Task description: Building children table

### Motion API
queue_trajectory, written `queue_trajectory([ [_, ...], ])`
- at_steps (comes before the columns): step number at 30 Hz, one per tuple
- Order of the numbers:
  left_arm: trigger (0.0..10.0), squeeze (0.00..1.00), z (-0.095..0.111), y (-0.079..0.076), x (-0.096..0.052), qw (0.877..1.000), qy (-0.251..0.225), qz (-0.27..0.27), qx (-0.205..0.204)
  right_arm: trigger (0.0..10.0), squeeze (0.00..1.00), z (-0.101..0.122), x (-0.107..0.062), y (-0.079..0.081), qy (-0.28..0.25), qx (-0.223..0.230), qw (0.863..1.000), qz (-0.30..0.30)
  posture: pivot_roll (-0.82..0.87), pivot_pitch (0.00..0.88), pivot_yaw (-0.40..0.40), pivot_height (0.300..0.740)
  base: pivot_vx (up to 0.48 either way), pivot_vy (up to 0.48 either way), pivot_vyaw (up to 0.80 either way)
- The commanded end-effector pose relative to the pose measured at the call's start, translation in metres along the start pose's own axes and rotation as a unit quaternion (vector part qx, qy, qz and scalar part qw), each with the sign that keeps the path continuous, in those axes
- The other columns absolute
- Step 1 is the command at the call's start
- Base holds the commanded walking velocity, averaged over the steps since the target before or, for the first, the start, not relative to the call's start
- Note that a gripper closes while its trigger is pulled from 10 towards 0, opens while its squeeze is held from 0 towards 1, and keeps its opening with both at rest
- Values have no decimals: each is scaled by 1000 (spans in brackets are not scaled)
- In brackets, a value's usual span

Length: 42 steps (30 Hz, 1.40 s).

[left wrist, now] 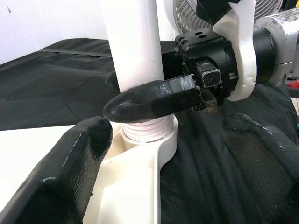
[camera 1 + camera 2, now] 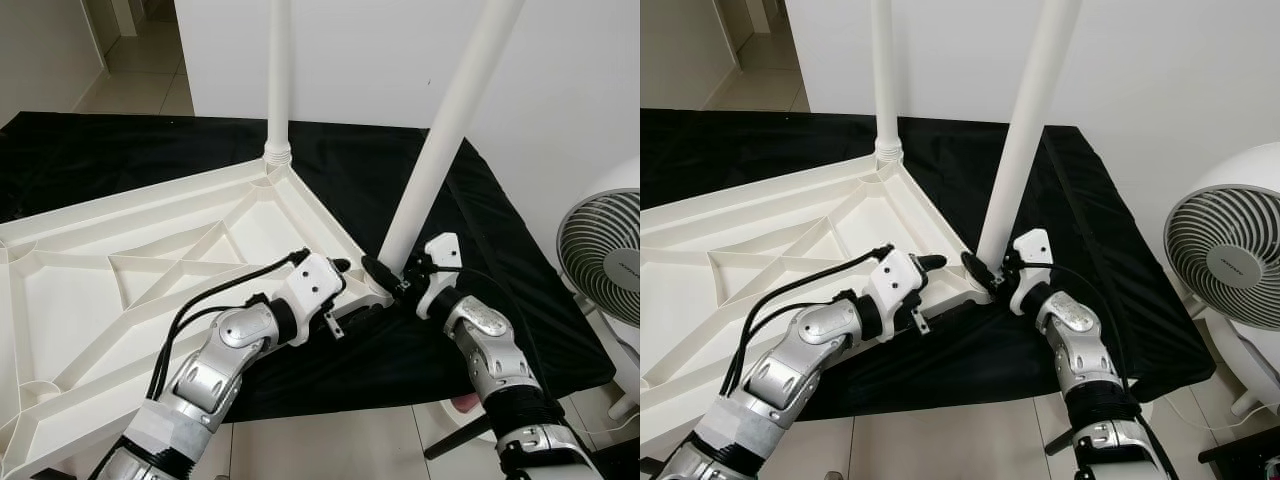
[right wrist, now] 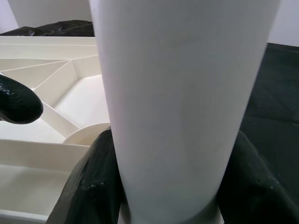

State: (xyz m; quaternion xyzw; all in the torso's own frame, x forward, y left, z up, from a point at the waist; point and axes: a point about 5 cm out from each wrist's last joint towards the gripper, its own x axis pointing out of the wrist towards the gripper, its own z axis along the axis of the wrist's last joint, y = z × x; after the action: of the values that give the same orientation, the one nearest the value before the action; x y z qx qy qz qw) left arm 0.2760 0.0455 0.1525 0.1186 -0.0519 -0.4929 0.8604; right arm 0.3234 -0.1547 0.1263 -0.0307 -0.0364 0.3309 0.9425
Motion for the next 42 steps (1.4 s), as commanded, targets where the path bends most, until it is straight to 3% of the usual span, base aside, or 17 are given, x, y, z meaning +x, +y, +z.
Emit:
queue_trajectory([
  [1, 10000, 0, 1, 0, 1, 1000, 3, -6, 3, 0, 0, -14, -1, 7, 29, 12, 999, 12, 130, 32, -51, 740, 0, 0, 0],
  [2, 10000, 0, 1, 1, 1, 1000, 3, -7, 4, 3059, 0, -15, -1, 6, 32, 12, 999, -2, 127, 31, -48, 740, 0, 0, 0],
  [3, 10000, 0, 2, 1, 2, 1000, 2, -9, 5, 10000, 0, -17, 2, 5, 41, 10, 998, -37, 123, 32, -45, 740, 0, 0, 0],
  [11, 10000, 0, 2, 0, 2, 1000, 1, -12, 4, 10000, 0, -20, 9, 6, 50, 23, 988, -147, 121, 35, -46, 740, 0, 0, 0],
  [15, 10000, 0, 2, -1, 3, 1000, 1, -13, 3, 10000, 0, -21, 10, 4, 57, 46, 972, -224, 120, 36, -49, 740, 0, 0, 0],
  [16, 10000, 0, 2, -1, 3, 1000, 1, -13, 2, 10000, 0, -23, 7, 3, 60, 50, 956, -283, 120, 36, -50, 740, 0, 0, 0],
  [17, 10000, 0, 2, -1, 3, 1000, 1, -13, 2, 10000, 0, -23, 7, 3, 60, 50, 956, -283, 120, 36, -50, 740, 0, 0, 0],
  [19, 10000, 0, 2, -2, 3, 1000, 1, -14, 1, 10000, 0, -23, 3, 4, 63, 42, 935, -346, 120, 37, -51, 740, 0, 0, 0],
  [20, 10000, 0, 2, -2, 3, 1000, 1, -14, 1, 10000, 0, -23, 3, 4, 63, 42, 935, -346, 120, 37, -51, 740, 0, 0, 0],
  [22, 10000, 0, 2, -2, 3, 1000, 0, -14, 1, 10000, 0, -22, -1, 8, 67, 38, 913, -402, 120, 39, -56, 740, 0, 0, 0],
  [25, 10000, 0, 2, -2, 4, 1000, 0, -13, 0, 10000, 0, -21, -2, 16, 64, 48, 898, -433, 119, 39, -55, 740, 0, 0, 0],
  [30, 10000, 0, 2, -3, 4, 1000, -1, -14, -1, 10000, 0, -19, 5, 30, 58, 58, 913, -399, 116, 40, -55, 740, 0, 0, 0],
  [34, 10000, 0, 2, -3, 5, 1000, -1, -15, 0, 10000, 0, -17, 6, 28, 56, 55, 913, -401, 116, 39, -56, 740, 0, 0, 0],
  [35, 10000, 0, 2, -2, 5, 1000, -1, -15, 0, 10000, 263, -16, 6, 27, 54, 57, 913, -401, 117, 39, -56, 740, 0, 0, 0],
  [36, 10000, 0, 2, -2, 5, 1000, -1, -15, 0, 10000, 263, -16, 6, 27, 54, 57, 913, -401, 117, 39, -56, 740, 0, 0, 0],
  [37, 10000, 0, 2, -2, 5, 1000, -1, -15, 0, 10000, 1000, -15, 6, 27, 48, 60, 915, -397, 119, 40, -57, 740, 0, 0, 0],
  [42, 10000, 0, 1, -2, 4, 1000, 0, -14, -1, 10000, 1000, -8, 10, 23, 21, 59, 930, -363, 121, 39, -57, 740, 0, 0, 0],
])
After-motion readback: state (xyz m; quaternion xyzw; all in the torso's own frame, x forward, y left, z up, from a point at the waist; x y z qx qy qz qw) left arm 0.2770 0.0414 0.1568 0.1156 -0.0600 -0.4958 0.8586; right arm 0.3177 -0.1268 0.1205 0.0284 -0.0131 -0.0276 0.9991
